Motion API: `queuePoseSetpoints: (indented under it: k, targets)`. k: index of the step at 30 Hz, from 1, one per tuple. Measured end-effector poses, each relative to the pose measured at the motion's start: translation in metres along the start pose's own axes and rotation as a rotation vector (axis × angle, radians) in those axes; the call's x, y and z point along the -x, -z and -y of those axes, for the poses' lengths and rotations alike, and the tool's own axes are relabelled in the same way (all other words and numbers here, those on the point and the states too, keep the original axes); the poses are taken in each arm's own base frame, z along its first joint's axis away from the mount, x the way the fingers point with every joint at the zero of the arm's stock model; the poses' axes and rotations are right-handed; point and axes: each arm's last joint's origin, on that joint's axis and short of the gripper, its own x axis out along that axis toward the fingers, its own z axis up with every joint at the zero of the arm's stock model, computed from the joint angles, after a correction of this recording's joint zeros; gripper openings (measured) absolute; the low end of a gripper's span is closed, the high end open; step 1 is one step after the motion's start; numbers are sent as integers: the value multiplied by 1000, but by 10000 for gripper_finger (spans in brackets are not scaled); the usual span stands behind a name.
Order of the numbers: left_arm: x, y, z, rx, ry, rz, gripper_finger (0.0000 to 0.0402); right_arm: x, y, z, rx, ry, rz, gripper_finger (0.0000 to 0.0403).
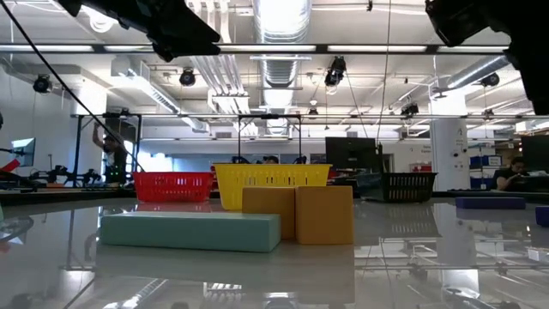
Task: Sort & place blocks by color
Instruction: Put the violet block into the yellow bin
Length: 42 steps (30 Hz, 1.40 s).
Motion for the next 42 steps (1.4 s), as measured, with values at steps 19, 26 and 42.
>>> queuePoseSetpoints:
  k: [19, 26, 42]
  targets:
    - [-1, 5, 0, -3, 0, -16, 200, -56, 1, -16, -49, 171, -106, 173]
    - [-1, 5, 0, -4, 0, -16, 200, -68, 1, -16, -25, 209, -113, 173]
    - [-1, 4, 0, -3, 0, -15, 200, -77, 0, -16, -20, 204, -104, 173]
